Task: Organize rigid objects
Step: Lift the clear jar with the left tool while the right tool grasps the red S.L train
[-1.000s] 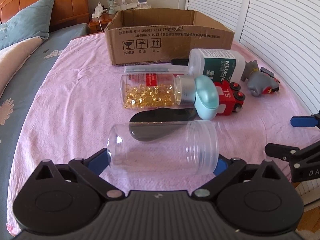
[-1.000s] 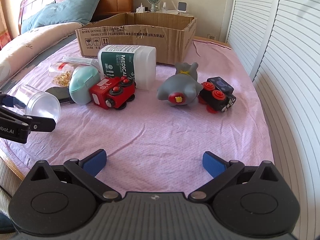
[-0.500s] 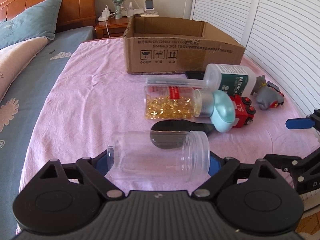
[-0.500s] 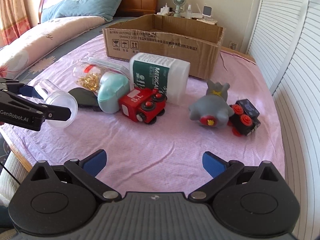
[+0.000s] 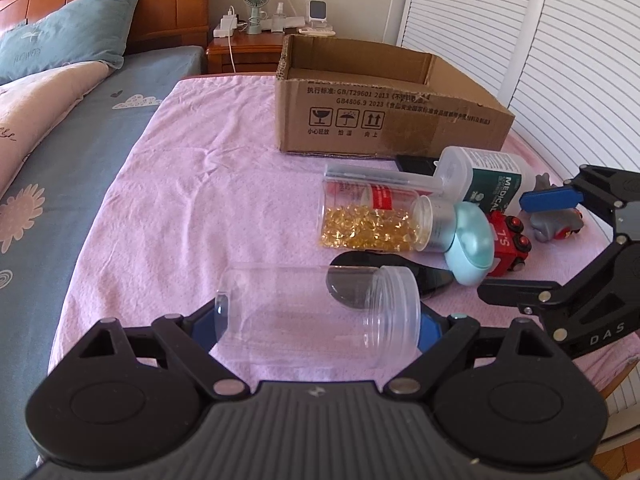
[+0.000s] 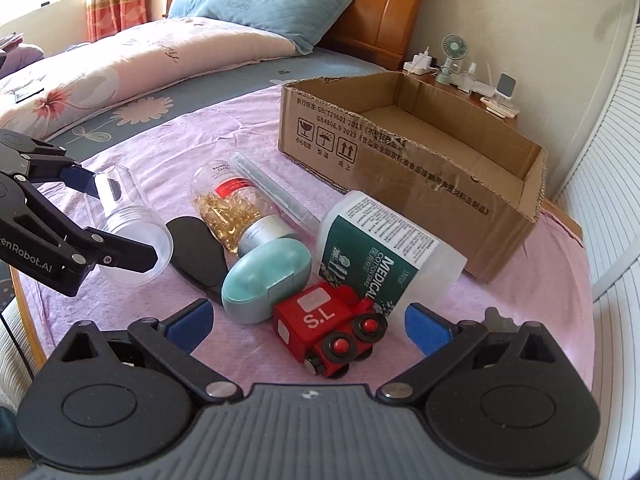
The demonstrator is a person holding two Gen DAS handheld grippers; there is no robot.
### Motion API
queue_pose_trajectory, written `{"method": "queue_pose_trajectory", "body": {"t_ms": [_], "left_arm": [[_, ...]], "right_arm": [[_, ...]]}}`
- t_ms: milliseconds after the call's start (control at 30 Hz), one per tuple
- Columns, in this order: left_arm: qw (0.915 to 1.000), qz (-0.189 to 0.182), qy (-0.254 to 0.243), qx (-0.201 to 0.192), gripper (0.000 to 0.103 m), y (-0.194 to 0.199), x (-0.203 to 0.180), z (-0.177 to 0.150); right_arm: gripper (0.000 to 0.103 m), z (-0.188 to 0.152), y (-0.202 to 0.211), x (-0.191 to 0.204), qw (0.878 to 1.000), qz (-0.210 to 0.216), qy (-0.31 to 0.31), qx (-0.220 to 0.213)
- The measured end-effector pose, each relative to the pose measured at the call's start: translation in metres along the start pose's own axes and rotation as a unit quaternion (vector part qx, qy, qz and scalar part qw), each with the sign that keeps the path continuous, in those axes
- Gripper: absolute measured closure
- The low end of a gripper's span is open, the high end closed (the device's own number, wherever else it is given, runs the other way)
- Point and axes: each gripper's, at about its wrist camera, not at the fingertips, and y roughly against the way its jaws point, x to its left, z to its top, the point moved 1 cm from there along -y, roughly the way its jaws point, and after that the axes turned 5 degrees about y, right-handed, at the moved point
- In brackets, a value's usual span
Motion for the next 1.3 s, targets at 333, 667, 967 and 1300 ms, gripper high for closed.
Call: {"method": "queue_pose_trajectory", "body": {"t_ms": [333, 667, 967, 1300], "left_arm": [[0.9999, 0.003, -0.006, 0.009, 0.013, -0.001, -0.002, -0.001], [0.9999, 0.004, -0.01, 0.01, 0.013, 0.0, -0.002, -0.004], [0.9998, 0.002, -0.009, 0.016, 0.013, 0.0, 0.0, -0.006], [0.9998, 0.006, -0.006, 0.019, 0.012, -0.001, 0.0, -0.005]], "right_arm": [[0.0, -0.013, 0.004, 0.018, 0.998, 0.046, 0.03, 0.033], [0.003, -0.014, 0.006, 0.025, 0.998, 0.046, 0.029, 0.023], [0.034, -0.005, -0.01, 0.022, 0.997, 0.065, 0.042, 0.028], [0.038, -0.007, -0.005, 0.021, 0.994, 0.084, 0.008, 0.064]]}}
